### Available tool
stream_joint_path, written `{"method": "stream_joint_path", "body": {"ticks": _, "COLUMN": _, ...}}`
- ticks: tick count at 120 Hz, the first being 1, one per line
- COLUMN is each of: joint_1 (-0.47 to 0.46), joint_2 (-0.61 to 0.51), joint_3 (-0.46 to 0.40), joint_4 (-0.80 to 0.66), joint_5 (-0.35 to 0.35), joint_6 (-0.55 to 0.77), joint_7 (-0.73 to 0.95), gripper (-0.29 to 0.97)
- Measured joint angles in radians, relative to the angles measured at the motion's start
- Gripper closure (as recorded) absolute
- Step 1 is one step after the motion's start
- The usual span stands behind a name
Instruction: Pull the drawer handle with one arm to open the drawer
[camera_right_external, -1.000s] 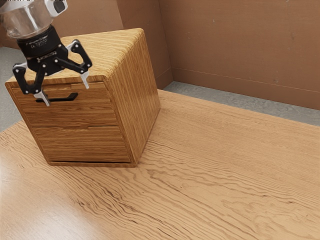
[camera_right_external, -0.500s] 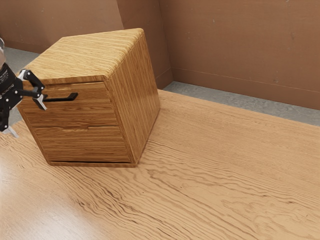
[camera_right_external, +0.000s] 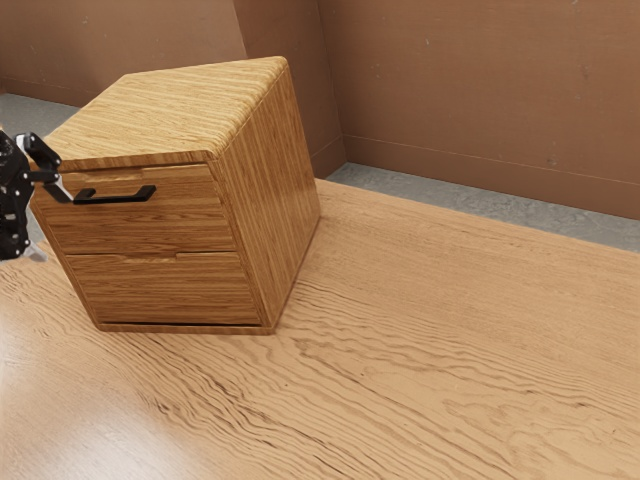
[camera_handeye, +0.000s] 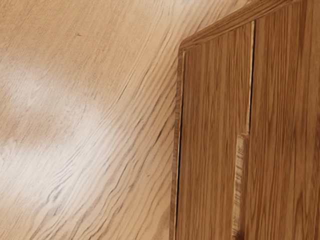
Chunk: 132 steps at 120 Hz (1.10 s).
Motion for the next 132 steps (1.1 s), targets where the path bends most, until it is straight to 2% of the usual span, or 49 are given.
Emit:
{"method": "stream_joint_path", "body": {"ticks": 31, "joint_1": 0.003, "joint_2": 0.065, "joint_3": 0.002, "joint_4": 0.017, "joint_5": -0.003, "joint_6": 0.075, "joint_7": -0.082, "gripper": 0.0}}
{"method": "stream_joint_path", "body": {"ticks": 132, "joint_1": 0.003, "joint_2": 0.135, "joint_3": 0.0, "joint_4": -0.026, "joint_5": 0.002, "joint_6": 0.241, "joint_7": -0.196, "gripper": 0.0}}
